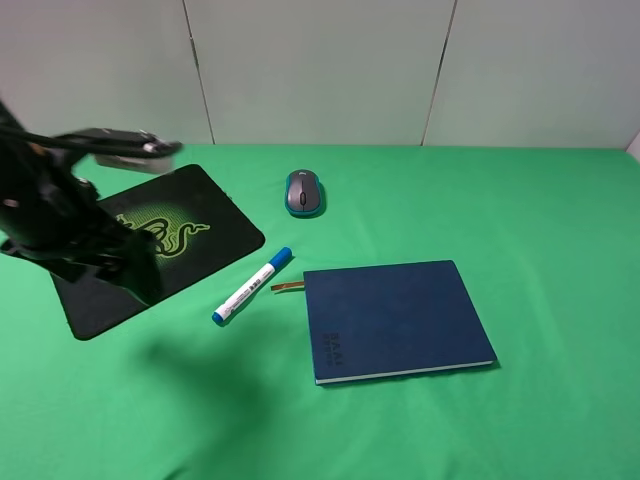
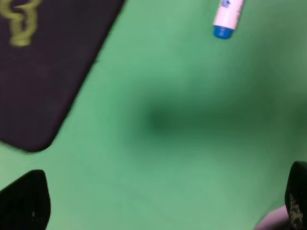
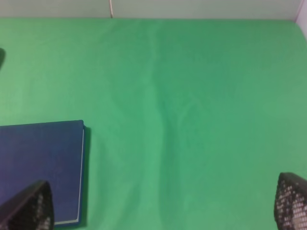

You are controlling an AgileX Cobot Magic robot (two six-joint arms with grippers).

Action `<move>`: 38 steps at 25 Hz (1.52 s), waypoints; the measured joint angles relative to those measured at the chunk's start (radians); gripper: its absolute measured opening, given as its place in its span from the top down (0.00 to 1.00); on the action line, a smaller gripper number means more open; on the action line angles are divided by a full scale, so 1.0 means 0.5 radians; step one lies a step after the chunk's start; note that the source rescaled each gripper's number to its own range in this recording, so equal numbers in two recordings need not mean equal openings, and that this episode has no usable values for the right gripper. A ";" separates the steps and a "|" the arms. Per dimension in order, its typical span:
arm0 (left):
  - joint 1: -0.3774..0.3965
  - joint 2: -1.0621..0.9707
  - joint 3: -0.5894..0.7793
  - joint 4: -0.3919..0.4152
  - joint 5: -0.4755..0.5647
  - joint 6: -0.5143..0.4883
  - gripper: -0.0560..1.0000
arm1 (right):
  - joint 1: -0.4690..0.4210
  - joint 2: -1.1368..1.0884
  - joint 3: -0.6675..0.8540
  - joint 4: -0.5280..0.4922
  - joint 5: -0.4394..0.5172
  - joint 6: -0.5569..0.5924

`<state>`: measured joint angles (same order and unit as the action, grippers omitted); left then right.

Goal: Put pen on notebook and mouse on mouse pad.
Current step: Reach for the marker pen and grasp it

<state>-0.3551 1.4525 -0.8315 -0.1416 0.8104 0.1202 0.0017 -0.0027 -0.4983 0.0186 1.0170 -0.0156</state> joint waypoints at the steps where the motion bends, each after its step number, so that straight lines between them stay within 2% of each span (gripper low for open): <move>1: -0.035 0.061 -0.022 0.000 -0.012 -0.008 0.03 | 0.000 0.000 0.000 0.000 0.000 0.000; 10: -0.345 0.581 -0.397 0.146 -0.069 -0.064 0.03 | 0.000 0.000 0.000 0.000 0.000 0.000; 16: -0.502 0.822 -0.488 0.283 -0.198 -0.112 0.03 | 0.000 0.000 0.000 0.000 0.000 0.000; 27: -0.518 0.990 -0.511 0.283 -0.563 -0.151 0.03 | 0.000 0.000 0.000 0.005 0.000 0.000; 38: -0.518 1.106 -0.534 0.283 -0.617 -0.187 0.04 | 0.000 0.000 0.000 0.006 0.000 0.000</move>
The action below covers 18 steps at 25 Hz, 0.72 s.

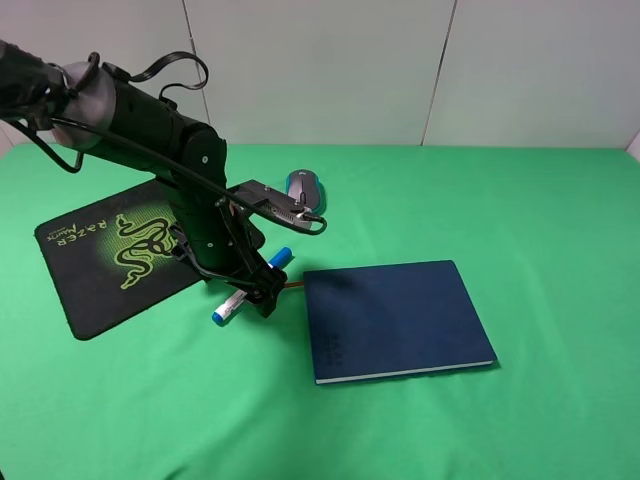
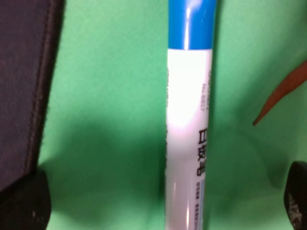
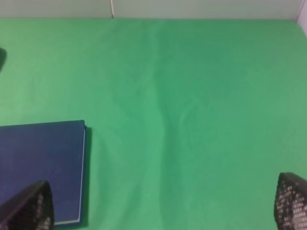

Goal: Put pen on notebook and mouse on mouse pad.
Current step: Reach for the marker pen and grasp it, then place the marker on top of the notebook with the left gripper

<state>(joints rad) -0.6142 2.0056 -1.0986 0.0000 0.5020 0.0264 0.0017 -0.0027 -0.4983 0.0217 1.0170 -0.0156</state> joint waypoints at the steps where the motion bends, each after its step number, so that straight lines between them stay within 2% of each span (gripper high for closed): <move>1: 0.000 0.000 0.000 0.000 0.000 0.000 0.05 | 0.000 0.000 0.000 0.000 0.000 0.000; 5: 0.000 0.000 0.000 0.000 0.000 0.000 0.17 | 0.000 0.000 0.000 0.000 0.000 0.000; 9: 0.000 0.000 0.000 -0.011 0.002 0.000 0.34 | 0.000 0.000 0.000 0.000 0.000 0.000; 18: 0.000 0.000 0.000 -0.011 0.013 0.000 0.87 | 0.000 0.000 0.000 0.002 0.000 0.000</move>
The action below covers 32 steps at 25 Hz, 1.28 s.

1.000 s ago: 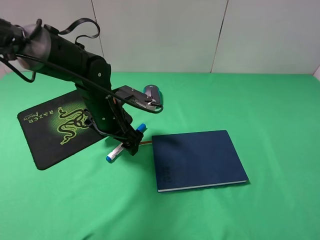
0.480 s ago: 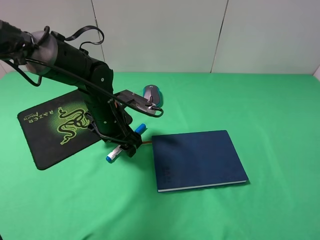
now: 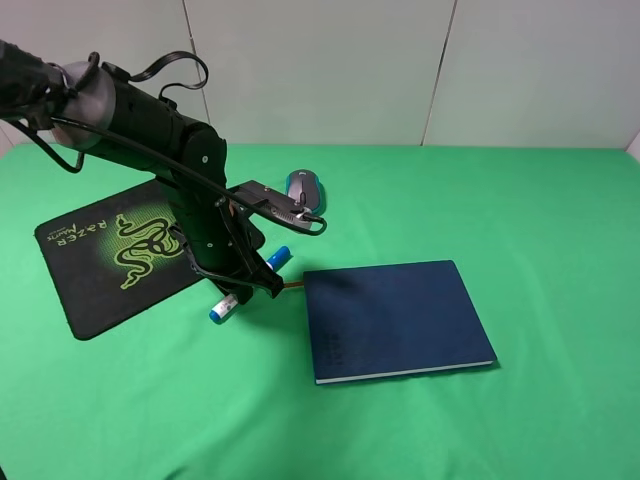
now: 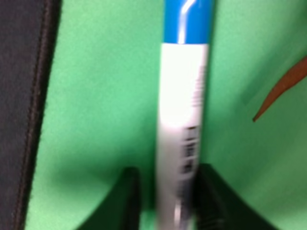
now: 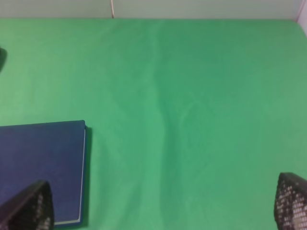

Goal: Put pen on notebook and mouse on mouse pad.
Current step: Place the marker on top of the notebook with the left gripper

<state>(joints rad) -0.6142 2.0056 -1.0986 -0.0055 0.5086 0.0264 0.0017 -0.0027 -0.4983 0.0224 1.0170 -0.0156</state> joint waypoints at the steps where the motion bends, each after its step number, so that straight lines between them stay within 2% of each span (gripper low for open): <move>1: 0.000 0.000 0.000 0.000 0.002 0.000 0.93 | 0.000 0.000 0.000 0.000 0.000 0.000; 17: 0.000 -0.097 -0.028 0.000 0.063 -0.024 0.95 | 0.000 0.000 0.000 0.002 0.000 0.000; 24: -0.002 -0.193 -0.157 0.011 0.355 -0.035 0.95 | 0.000 0.000 0.000 0.002 0.000 0.000; 32: -0.002 -0.228 -0.512 0.011 0.801 -0.035 0.95 | 0.000 0.000 0.000 0.005 0.000 0.000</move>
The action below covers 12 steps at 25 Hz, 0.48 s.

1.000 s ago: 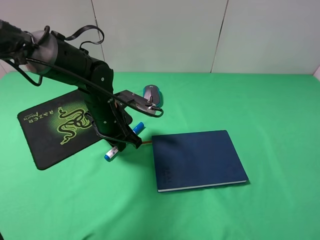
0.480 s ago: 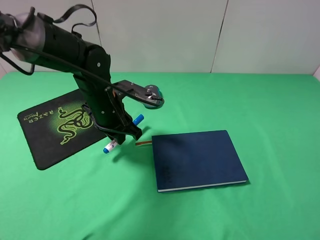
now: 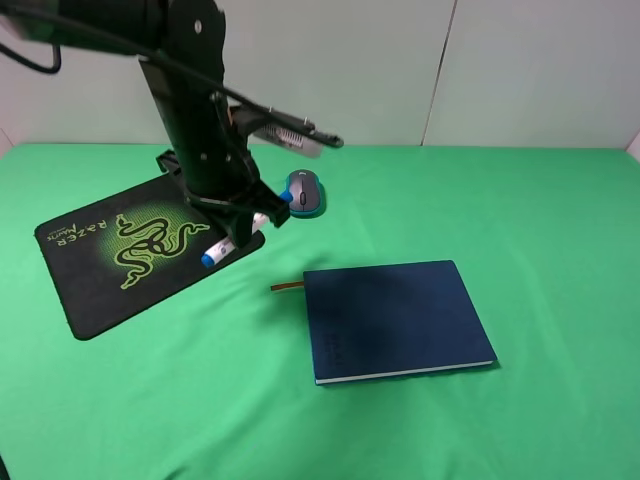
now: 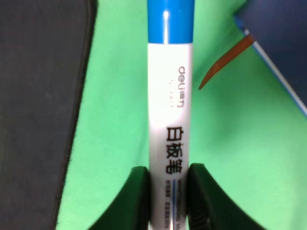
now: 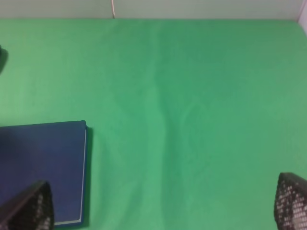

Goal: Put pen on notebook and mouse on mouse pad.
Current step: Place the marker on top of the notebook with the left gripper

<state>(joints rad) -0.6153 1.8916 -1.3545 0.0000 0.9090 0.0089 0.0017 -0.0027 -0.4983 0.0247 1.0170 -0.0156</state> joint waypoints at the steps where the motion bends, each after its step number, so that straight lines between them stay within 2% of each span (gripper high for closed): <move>1: 0.000 0.000 -0.053 0.000 0.043 0.000 0.95 | 0.000 0.000 0.000 0.000 0.000 0.000; 5: -0.027 0.000 -0.203 0.000 0.118 0.024 0.95 | 0.000 0.000 0.000 0.000 0.000 0.000; 12: -0.196 0.019 -0.260 0.000 0.064 0.110 0.95 | 0.000 0.000 0.000 0.000 0.000 0.000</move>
<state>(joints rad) -0.7133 1.9011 -1.4843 0.0000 0.9412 0.0639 0.0017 -0.0027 -0.4983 0.0247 1.0170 -0.0156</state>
